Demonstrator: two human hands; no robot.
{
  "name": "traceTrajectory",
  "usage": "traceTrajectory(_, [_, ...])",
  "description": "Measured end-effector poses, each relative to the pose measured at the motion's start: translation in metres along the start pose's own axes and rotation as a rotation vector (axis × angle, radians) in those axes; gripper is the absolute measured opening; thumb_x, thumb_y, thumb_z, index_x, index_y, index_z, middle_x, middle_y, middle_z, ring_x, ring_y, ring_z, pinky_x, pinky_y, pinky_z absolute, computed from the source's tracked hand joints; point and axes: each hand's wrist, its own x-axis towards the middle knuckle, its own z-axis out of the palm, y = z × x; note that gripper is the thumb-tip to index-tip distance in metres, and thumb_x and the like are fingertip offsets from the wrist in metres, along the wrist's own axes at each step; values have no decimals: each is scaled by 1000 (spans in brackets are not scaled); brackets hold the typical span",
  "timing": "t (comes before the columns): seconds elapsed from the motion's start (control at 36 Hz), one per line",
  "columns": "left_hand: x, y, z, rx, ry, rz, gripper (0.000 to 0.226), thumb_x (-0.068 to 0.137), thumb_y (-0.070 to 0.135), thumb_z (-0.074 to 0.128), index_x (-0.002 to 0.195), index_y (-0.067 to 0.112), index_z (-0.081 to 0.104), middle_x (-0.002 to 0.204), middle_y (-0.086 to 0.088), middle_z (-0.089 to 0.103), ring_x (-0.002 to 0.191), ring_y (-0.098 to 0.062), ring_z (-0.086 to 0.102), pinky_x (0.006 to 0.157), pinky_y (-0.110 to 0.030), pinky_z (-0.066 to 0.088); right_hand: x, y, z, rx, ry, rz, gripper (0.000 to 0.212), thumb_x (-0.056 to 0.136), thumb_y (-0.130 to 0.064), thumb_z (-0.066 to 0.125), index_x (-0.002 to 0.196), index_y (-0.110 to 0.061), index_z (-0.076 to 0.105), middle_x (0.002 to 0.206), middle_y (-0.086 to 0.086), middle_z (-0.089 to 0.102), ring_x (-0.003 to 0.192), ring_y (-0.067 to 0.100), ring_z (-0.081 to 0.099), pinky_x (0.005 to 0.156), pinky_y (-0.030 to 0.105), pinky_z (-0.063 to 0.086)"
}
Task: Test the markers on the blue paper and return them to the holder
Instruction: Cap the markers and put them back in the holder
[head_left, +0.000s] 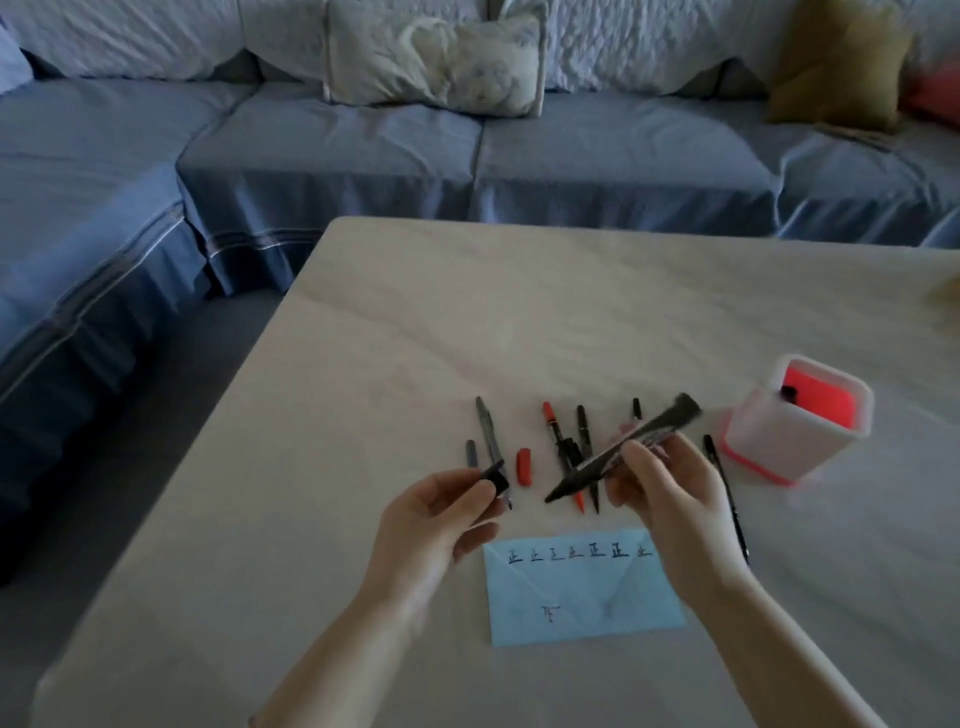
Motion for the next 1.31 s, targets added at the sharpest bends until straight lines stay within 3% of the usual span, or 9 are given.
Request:
traceTrajectory(0.11, [-12, -5, 22, -1, -112, -50, 20, 82, 1, 60, 75, 12, 75, 77, -9, 74, 68, -12, 71, 57, -17, 55, -16, -8, -17, 266, 57, 17, 19, 92, 0, 40, 82, -8, 54, 58, 3, 64, 49, 13, 59, 51, 22, 51])
traceTrajectory(0.36, [-29, -7, 46, 71, -157, -9, 25, 82, -2, 60, 73, 15, 75, 74, -5, 74, 66, -10, 70, 57, -16, 55, -34, -5, -31, 188, 92, -52, 6, 84, -12, 55, 80, -12, 59, 68, 9, 70, 54, 17, 64, 55, 24, 54])
traceTrajectory(0.47, [-33, -6, 49, 200, -203, 99, 15, 80, 1, 63, 84, 12, 72, 74, -4, 74, 66, -8, 69, 59, -15, 53, -37, -5, -34, 201, 27, -42, 46, 47, -53, 81, 75, -20, 67, 73, 12, 71, 56, 19, 66, 57, 24, 55])
traceTrajectory(0.58, [-36, -4, 50, 390, -279, 243, 16, 81, -1, 63, 86, 13, 71, 59, 1, 68, 52, -5, 60, 53, -14, 47, -39, -5, -35, 241, -32, -14, 56, 41, -53, 85, 79, -15, 68, 68, 15, 69, 56, 19, 65, 56, 24, 54])
traceTrajectory(0.81, [-34, -13, 43, 806, -363, 398, 10, 83, 42, 52, 86, 37, 60, 75, 12, 63, 63, -6, 53, 59, -16, 40, -29, -15, -50, 277, -132, 163, 53, 37, -52, 86, 71, -16, 68, 70, 19, 70, 59, 26, 68, 45, 28, 52])
traceTrajectory(0.92, [-34, -9, 46, 899, -395, 469, 5, 90, 32, 52, 91, 31, 56, 76, 5, 61, 62, -11, 51, 57, -21, 40, -23, -29, -60, -7, -10, 208, 30, 63, -39, 70, 56, -10, 64, 52, 5, 63, 43, 10, 56, 36, 18, 42])
traceTrajectory(1.03, [-33, -4, 50, 994, -456, 510, 11, 89, 36, 51, 80, 35, 45, 65, 23, 52, 55, -1, 44, 54, -12, 34, -19, -38, -61, -518, -186, 185, 32, 86, -28, 57, 61, -9, 63, 39, 1, 54, 31, 10, 38, 36, 15, 33])
traceTrajectory(1.14, [-30, 8, 47, 1119, -543, 525, 16, 82, 49, 43, 82, 33, 44, 62, 10, 50, 56, -5, 43, 53, -14, 34, -26, -40, -59, -666, -305, 117, 35, 72, -48, 61, 51, -20, 65, 40, -3, 52, 34, 4, 38, 39, 10, 30])
traceTrajectory(1.31, [-30, 8, 36, 1198, -631, 482, 18, 80, 53, 40, 78, 35, 42, 58, 18, 51, 52, -6, 42, 49, -14, 31, -37, -35, -58, -680, -355, -7, 13, 61, -27, 80, 67, -36, 72, 59, 2, 68, 44, 3, 48, 44, 16, 36])
